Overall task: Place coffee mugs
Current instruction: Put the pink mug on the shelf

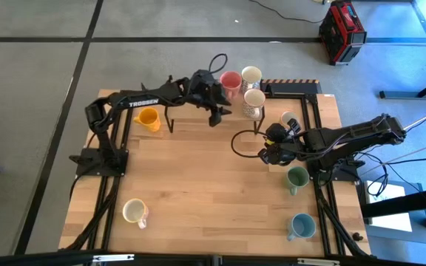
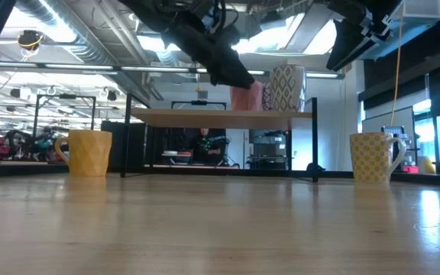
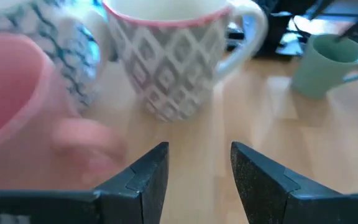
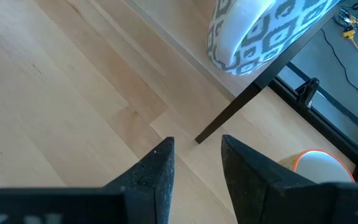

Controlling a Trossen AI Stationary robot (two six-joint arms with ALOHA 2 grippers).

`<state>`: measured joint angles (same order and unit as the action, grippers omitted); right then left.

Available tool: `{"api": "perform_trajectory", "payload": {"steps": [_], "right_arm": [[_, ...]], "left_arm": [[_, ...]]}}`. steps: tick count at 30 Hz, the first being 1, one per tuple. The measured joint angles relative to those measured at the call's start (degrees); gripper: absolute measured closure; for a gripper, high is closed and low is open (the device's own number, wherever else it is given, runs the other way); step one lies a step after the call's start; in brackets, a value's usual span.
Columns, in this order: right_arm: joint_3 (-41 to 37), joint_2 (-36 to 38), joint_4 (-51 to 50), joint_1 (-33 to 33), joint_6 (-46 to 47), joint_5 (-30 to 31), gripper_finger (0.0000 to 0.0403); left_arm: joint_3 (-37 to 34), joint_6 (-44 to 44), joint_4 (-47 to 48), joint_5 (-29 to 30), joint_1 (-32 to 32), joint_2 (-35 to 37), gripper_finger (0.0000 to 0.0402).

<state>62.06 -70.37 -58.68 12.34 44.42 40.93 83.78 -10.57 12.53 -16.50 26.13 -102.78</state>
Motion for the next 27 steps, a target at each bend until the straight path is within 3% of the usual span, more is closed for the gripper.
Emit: {"api": "perform_trajectory", "payload": {"steps": [27], "right_arm": [[0.0, 0.0, -0.1, 0.0, 0.0, 0.0, 0.0281]], "left_arm": [[0.0, -0.5, -2.8, 3.4, 2.3, -0.8, 0.0234]]}}
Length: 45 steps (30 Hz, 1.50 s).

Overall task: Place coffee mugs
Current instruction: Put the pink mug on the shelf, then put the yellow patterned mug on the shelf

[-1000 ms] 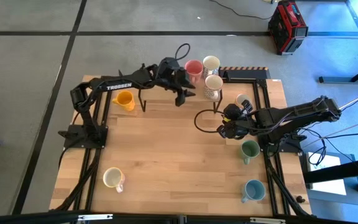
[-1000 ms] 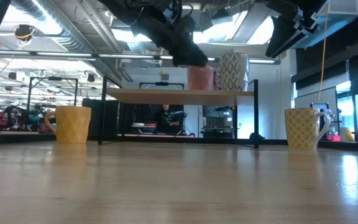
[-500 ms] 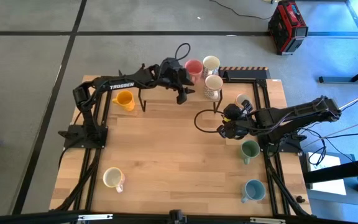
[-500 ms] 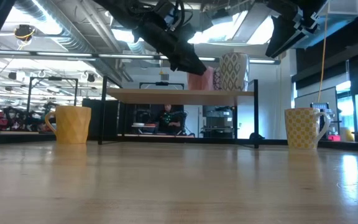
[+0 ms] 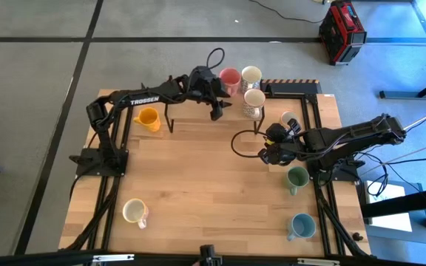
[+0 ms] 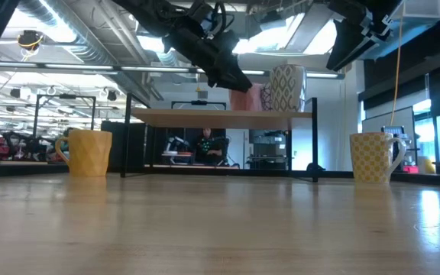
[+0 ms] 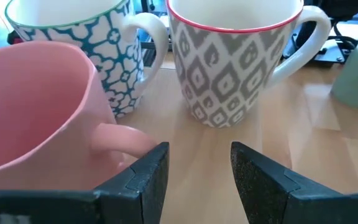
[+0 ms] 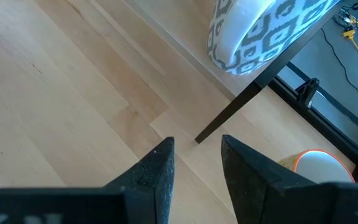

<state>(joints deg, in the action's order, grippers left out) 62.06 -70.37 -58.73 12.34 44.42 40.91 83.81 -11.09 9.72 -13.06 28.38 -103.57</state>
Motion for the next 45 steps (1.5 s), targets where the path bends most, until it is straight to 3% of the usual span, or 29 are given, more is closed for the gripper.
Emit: {"api": "perform_trajectory", "payload": {"steps": [7, 12, 25, 34, 39, 45], "right_arm": [[0.0, 0.0, 0.0, 0.0, 0.0, 0.0, 0.0281], [1.4, 0.0, -0.2, 0.1, -1.1, -2.2, 0.0281], [3.4, 0.0, 4.5, 0.1, -3.2, -4.5, 0.0281], [2.8, 0.0, 11.1, 0.0, -2.9, -4.5, 0.0279], [2.8, -0.5, 11.7, -1.0, 0.6, -4.6, 0.0238], [2.8, -1.2, 11.4, -5.2, 2.2, -7.5, 0.0166]], "left_arm": [[0.0, 0.5, 0.2, -1.4, -1.4, 0.3, 0.0234], [0.1, 1.8, 2.8, -0.9, -4.4, 5.9, 0.0234], [0.0, 7.7, 25.3, 13.4, -13.2, 24.5, 0.0234], [-12.1, 12.4, 28.2, 16.9, -14.5, 39.8, 0.0234], [-20.7, 14.5, 28.3, 14.5, -14.5, 46.5, 0.0234], [-24.4, 13.7, 30.0, 12.0, -14.5, 50.0, 0.0234]]}}
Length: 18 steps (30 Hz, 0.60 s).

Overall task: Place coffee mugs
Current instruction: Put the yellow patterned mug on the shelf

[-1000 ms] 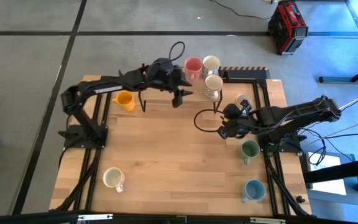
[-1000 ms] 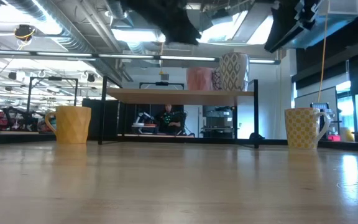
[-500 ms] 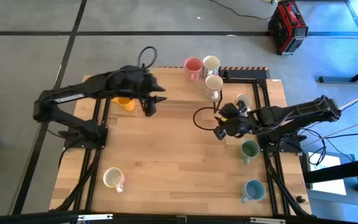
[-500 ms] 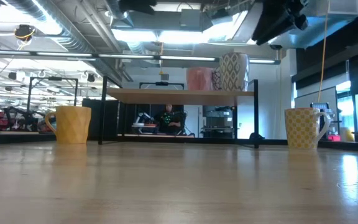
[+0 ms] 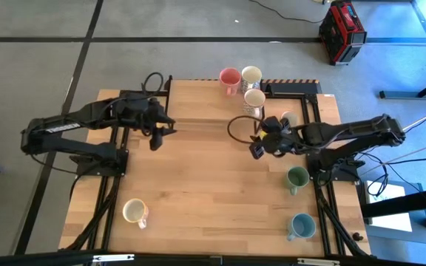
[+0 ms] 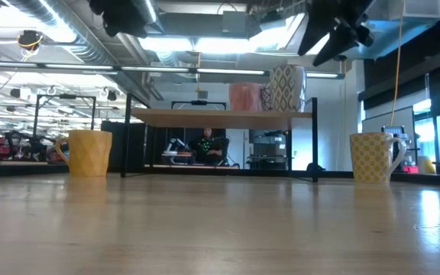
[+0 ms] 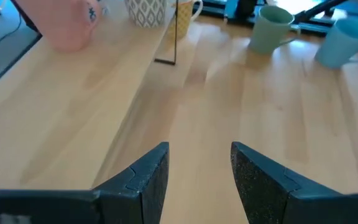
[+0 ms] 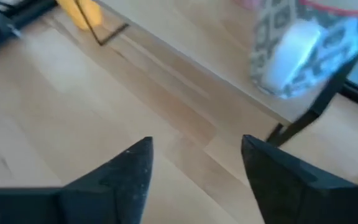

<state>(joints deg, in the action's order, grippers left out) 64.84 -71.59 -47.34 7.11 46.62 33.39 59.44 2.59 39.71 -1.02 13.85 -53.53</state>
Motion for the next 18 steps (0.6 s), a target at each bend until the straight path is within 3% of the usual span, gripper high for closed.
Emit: {"api": "perform_trajectory", "payload": {"steps": [7, 11, 18], "right_arm": [[0.0, 3.6, -15.4, -6.0, 2.7, -4.9, 0.0144], [0.0, 6.7, -23.3, -8.4, 5.5, -3.7, 0.0147], [0.0, 9.4, -28.1, -12.9, -1.9, -3.1, 0.0150]], "left_arm": [[-3.0, -3.9, -0.4, 0.1, 0.0, 0.0, 0.0234], [-4.6, -4.2, -1.0, 1.3, 0.0, -0.4, 0.0234], [-4.8, -3.3, -2.9, 5.6, 0.0, -1.2, 0.0234]]}}
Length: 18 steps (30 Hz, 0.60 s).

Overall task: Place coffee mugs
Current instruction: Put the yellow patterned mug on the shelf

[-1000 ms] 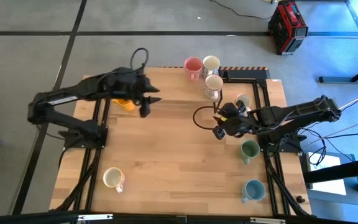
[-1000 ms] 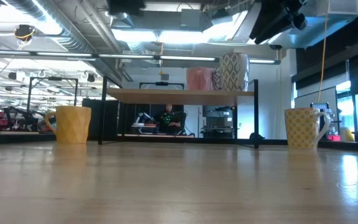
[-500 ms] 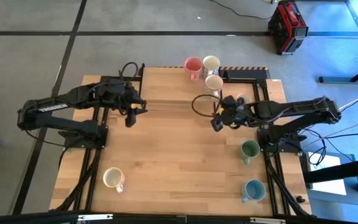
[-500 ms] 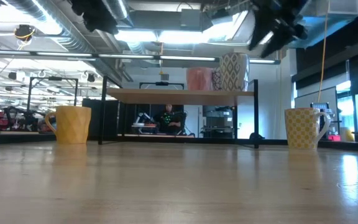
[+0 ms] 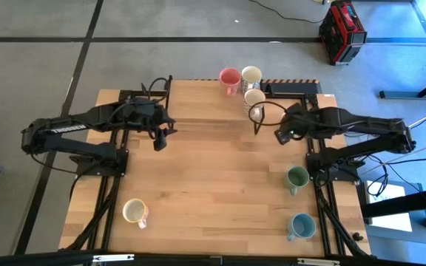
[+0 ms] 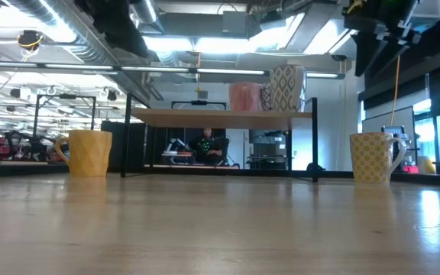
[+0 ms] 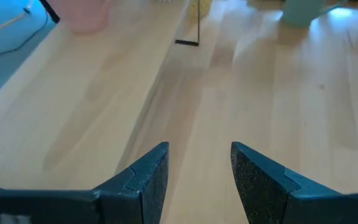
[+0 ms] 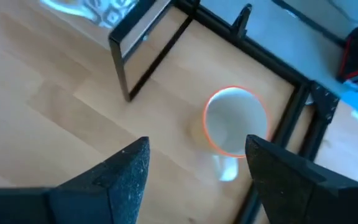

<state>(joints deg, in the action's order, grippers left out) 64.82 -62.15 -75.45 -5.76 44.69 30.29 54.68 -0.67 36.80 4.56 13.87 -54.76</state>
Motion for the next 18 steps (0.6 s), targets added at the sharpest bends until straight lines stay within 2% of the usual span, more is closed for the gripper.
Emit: {"api": "perform_trajectory", "payload": {"steps": [8, 15, 18], "right_arm": [[0.0, 1.4, -2.7, -3.3, -10.6, -2.7, 0.0150], [-0.3, 5.4, -3.9, -3.8, -10.3, -1.3, 0.0150], [-3.4, 6.9, -4.1, -3.8, -7.2, -0.6, 0.0150]], "left_arm": [[0.0, 2.0, -0.5, 1.8, 0.0, 0.0, 0.0234], [0.0, 4.9, -0.5, 2.0, 0.0, 0.0, 0.0234], [0.0, 3.6, -0.4, 2.0, 0.0, 0.0, 0.0234]]}}
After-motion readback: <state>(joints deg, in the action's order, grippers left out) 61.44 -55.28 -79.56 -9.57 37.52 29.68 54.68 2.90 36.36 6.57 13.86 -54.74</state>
